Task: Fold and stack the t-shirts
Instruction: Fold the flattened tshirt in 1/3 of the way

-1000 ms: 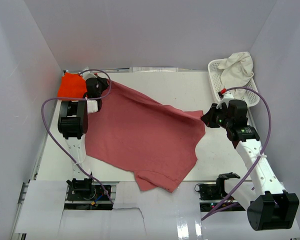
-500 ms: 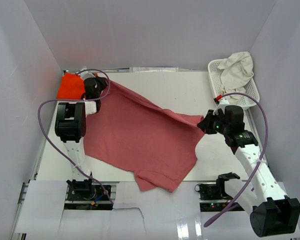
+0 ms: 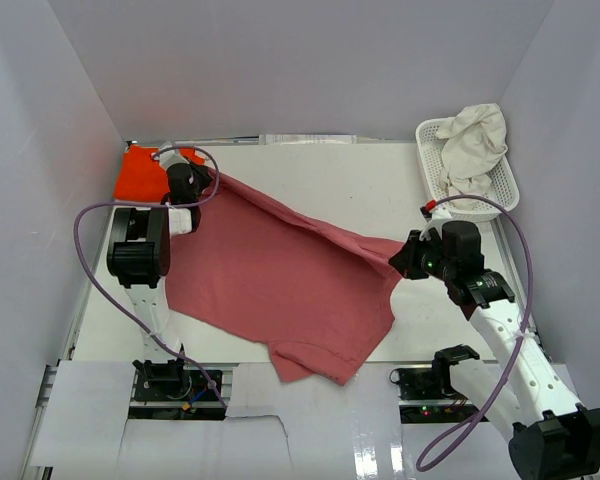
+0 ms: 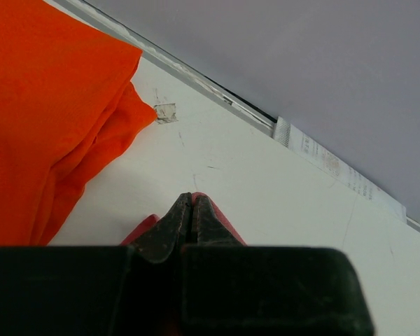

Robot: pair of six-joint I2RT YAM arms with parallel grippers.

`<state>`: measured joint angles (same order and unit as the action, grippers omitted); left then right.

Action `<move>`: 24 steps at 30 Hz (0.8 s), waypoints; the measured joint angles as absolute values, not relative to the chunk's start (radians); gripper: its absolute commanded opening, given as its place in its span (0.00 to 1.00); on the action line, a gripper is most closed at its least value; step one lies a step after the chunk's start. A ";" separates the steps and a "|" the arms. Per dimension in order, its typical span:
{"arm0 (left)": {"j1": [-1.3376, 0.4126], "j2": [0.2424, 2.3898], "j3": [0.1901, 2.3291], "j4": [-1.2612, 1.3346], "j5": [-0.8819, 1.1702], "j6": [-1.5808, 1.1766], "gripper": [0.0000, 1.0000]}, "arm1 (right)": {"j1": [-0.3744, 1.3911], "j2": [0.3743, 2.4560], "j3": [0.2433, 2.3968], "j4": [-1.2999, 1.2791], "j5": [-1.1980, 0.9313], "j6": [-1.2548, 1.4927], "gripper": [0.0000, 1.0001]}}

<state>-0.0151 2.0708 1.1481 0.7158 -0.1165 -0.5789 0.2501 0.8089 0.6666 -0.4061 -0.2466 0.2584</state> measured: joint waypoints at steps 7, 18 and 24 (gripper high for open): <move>-0.015 2.022 1.122 0.694 -0.130 -0.556 0.00 | 0.282 0.770 0.633 -0.423 -0.241 0.280 0.08; -0.015 1.980 1.075 0.674 -0.165 -0.550 0.00 | 0.358 0.728 0.591 -0.465 -0.213 0.323 0.08; -0.014 1.980 1.068 0.658 -0.171 -0.546 0.00 | 0.422 0.725 0.585 -0.470 -0.185 0.355 0.08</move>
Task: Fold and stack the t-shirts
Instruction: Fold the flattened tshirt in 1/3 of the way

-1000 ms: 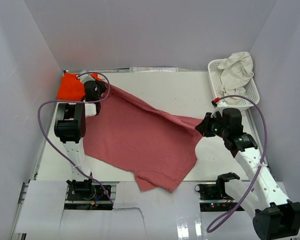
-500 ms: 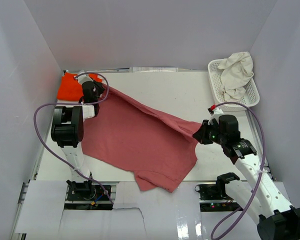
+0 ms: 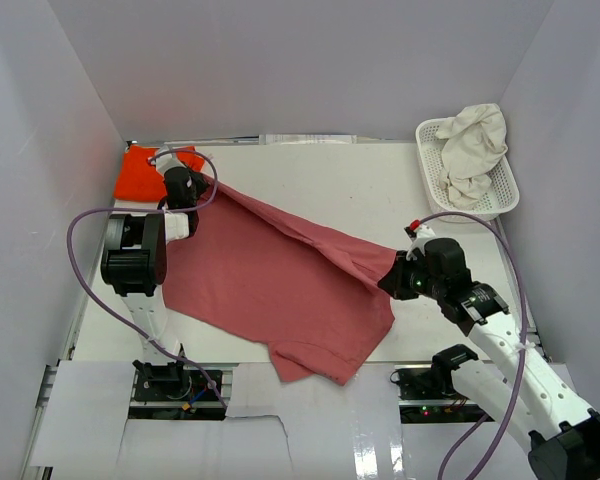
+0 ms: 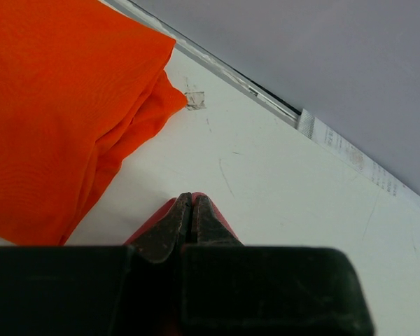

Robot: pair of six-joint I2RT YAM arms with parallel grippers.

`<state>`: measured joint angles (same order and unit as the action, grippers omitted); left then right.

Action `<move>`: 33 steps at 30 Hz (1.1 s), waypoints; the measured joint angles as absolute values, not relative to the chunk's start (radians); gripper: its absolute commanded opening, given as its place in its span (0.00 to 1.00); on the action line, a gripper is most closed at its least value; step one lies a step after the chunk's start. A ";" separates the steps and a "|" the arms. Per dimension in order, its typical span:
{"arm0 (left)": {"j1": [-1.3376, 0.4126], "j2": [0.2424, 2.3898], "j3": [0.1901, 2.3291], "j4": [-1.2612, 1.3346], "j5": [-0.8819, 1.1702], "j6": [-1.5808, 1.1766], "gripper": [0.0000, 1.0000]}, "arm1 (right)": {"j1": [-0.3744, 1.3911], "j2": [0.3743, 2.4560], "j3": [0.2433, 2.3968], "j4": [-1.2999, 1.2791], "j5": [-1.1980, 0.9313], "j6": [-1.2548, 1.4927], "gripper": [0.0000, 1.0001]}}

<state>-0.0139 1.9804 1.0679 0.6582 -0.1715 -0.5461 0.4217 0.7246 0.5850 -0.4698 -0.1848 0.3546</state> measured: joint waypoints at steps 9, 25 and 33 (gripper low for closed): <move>-0.010 1.967 1.011 0.641 -0.192 -0.576 0.00 | 0.507 0.728 0.572 -0.477 -0.122 0.401 0.08; 0.038 1.967 1.011 0.479 -0.233 -0.633 0.34 | 0.712 0.840 0.493 -0.488 -0.042 0.532 0.23; 0.051 1.938 1.011 0.442 -0.262 -0.642 0.97 | 0.727 0.806 0.506 -0.563 0.059 0.574 0.67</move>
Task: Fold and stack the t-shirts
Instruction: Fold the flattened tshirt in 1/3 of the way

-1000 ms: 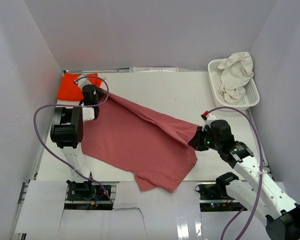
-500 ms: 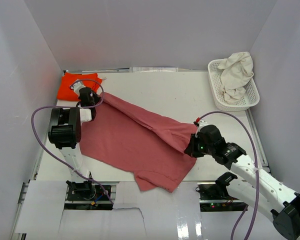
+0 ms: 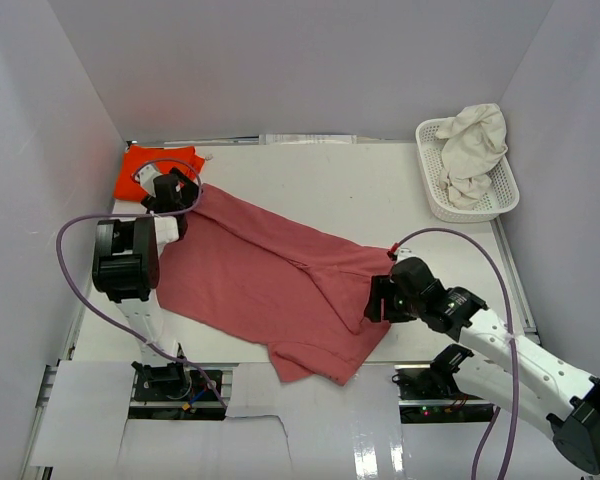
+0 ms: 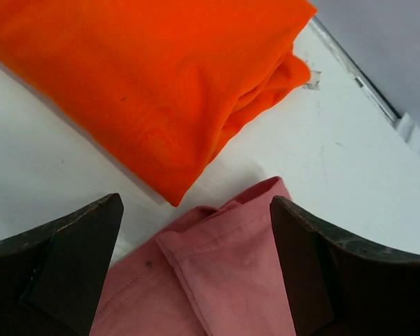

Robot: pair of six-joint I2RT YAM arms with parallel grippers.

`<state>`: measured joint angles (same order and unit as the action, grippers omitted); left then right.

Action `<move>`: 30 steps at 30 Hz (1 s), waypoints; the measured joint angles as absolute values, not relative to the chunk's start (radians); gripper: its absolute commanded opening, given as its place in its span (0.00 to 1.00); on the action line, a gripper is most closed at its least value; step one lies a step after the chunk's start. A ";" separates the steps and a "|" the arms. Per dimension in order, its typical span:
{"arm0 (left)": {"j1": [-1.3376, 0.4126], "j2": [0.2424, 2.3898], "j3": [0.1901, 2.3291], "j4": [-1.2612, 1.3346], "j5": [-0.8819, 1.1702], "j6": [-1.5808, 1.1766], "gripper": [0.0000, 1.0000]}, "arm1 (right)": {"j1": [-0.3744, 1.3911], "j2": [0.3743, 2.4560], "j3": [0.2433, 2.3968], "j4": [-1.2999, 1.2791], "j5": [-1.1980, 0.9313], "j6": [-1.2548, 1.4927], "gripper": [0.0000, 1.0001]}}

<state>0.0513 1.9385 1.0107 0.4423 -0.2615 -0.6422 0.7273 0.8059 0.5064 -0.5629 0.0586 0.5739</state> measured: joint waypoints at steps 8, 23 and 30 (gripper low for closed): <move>0.022 1.788 1.017 0.438 -0.224 -0.554 0.90 | 0.727 0.874 0.632 -0.587 0.175 0.584 0.52; -0.148 1.794 1.145 0.349 0.001 -0.348 0.50 | 0.617 1.201 0.692 -0.461 0.151 0.537 0.08; -0.148 1.901 1.145 0.287 0.008 -0.334 0.48 | 0.598 1.258 0.692 -0.404 0.109 0.538 0.08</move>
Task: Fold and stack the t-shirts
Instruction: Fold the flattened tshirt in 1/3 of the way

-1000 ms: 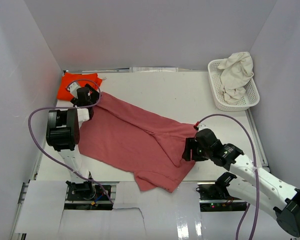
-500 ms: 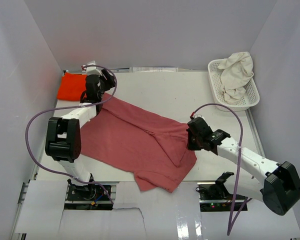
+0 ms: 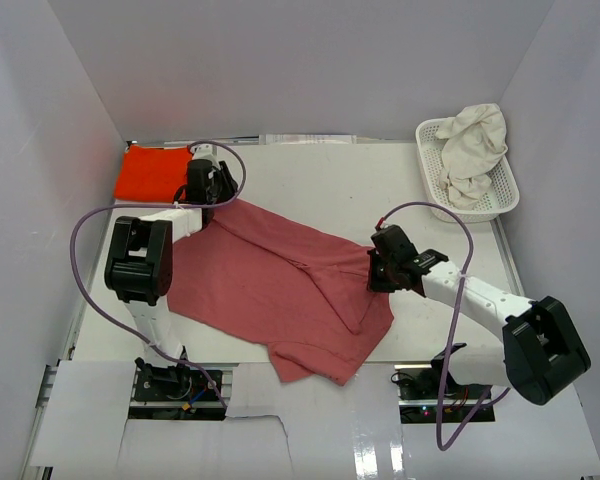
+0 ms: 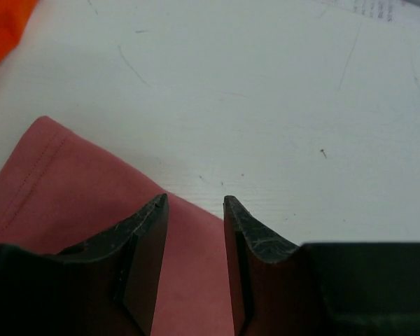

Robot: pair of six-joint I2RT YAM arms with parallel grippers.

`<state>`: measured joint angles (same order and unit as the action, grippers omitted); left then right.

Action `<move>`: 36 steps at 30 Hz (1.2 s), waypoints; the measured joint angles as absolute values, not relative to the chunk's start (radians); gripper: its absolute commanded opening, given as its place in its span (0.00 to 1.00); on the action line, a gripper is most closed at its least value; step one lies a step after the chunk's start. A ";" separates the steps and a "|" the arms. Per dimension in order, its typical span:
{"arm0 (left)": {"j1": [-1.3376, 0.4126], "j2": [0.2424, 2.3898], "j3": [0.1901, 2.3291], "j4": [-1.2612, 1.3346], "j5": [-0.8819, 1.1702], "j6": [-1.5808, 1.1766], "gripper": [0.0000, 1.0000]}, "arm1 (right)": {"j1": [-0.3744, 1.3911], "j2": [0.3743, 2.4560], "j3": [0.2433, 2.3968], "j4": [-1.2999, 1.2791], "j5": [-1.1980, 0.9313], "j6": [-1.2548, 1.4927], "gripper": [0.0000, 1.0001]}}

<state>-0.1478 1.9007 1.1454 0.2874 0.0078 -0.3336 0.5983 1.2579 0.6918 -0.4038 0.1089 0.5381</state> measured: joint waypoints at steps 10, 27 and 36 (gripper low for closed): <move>-0.148 1.922 1.149 0.249 -0.017 -0.321 0.29 | 0.553 1.328 0.688 -0.342 0.057 0.533 0.08; -0.161 2.026 1.227 0.090 -0.236 -0.305 0.00 | 0.478 1.443 0.701 -0.310 -0.002 0.547 0.08; -0.164 2.038 1.246 0.044 -0.324 -0.403 0.00 | 0.364 1.534 0.773 -0.293 -0.070 0.542 0.08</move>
<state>-0.1642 2.0384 1.2465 0.0441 -0.3241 -0.4034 0.3641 1.5341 0.7727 -0.2928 -0.0700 0.5415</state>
